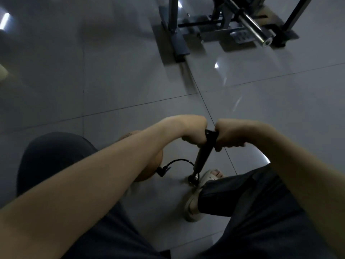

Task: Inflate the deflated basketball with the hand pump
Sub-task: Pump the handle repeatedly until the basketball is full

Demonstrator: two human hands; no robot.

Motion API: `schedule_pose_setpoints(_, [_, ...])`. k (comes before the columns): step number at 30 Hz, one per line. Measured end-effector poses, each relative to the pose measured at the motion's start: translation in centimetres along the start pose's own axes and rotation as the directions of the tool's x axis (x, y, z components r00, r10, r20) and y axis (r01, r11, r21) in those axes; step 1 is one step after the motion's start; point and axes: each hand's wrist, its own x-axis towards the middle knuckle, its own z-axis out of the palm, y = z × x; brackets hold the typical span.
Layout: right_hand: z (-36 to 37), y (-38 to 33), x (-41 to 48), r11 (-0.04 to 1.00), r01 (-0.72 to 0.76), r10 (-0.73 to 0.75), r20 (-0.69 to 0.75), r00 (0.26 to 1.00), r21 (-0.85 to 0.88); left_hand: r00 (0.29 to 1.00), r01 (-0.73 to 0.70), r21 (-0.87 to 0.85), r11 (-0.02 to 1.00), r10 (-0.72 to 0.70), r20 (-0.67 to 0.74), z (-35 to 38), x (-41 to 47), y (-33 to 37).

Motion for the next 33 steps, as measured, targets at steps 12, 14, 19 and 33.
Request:
schedule_pose_setpoints(12, [8.9,1.8,7.0,0.99,0.003,-0.009,-0.049,0.999,-0.138,1.0,-0.005,0.054,0.999,0.004,0.014,8.9,3.9,-2.0])
schedule_pose_setpoints(14, [9.7,2.0,7.9,0.988,0.005,-0.012,-0.043,0.999,-0.154,1.0,0.003,0.042,0.999,-0.004,0.019,9.9,4.4,-2.5])
schedule_pose_setpoints(19, [11.6,2.6,9.4,0.983,0.019,-0.025,-0.03,0.999,-0.184,0.999,0.021,0.01,1.0,-0.022,0.037,12.4,5.3,-2.9])
schedule_pose_setpoints(33, [8.3,0.5,6.0,0.99,0.005,0.001,0.043,0.999,-0.144,0.998,0.033,0.055,0.998,-0.037,0.058,8.7,2.8,-2.4])
